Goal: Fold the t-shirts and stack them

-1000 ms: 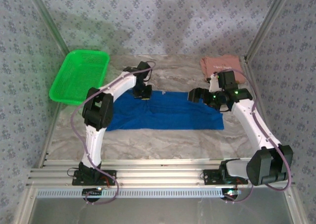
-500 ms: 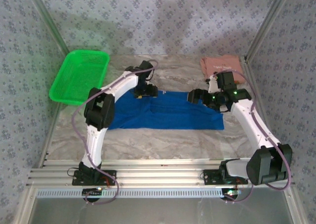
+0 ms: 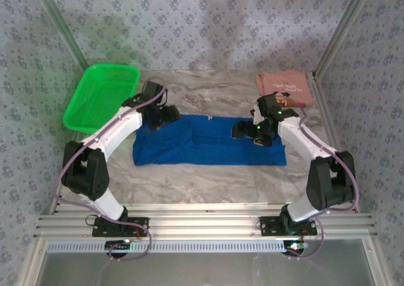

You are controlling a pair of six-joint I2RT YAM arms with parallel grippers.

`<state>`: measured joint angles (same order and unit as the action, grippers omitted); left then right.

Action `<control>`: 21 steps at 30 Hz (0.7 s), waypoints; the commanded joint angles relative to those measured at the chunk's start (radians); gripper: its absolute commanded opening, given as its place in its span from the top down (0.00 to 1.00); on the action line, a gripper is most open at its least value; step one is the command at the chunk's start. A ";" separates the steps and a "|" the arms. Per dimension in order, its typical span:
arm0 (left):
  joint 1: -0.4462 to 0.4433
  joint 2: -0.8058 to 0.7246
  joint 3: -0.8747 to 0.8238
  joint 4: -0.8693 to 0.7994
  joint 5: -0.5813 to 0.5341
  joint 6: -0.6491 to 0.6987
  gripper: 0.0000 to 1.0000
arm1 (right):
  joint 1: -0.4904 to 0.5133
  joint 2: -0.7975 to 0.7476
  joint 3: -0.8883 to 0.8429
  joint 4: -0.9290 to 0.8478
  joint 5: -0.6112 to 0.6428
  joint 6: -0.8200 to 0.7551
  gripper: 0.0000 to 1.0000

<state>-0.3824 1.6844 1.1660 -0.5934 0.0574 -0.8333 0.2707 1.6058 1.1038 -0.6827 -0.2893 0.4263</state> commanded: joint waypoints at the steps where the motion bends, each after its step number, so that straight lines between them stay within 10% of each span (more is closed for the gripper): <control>1: 0.005 0.041 -0.033 0.090 -0.009 -0.084 0.50 | -0.007 0.080 0.022 -0.005 0.094 0.044 0.17; 7: 0.035 0.159 -0.018 0.101 -0.071 -0.103 0.60 | -0.019 0.157 -0.016 0.029 0.244 0.102 0.36; 21: 0.072 0.609 0.620 -0.078 -0.085 0.100 0.63 | 0.163 0.095 -0.143 0.040 0.227 0.357 0.37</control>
<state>-0.3157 2.1929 1.6760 -0.5938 -0.0162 -0.8093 0.3660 1.7145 1.0149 -0.6216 -0.0219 0.6498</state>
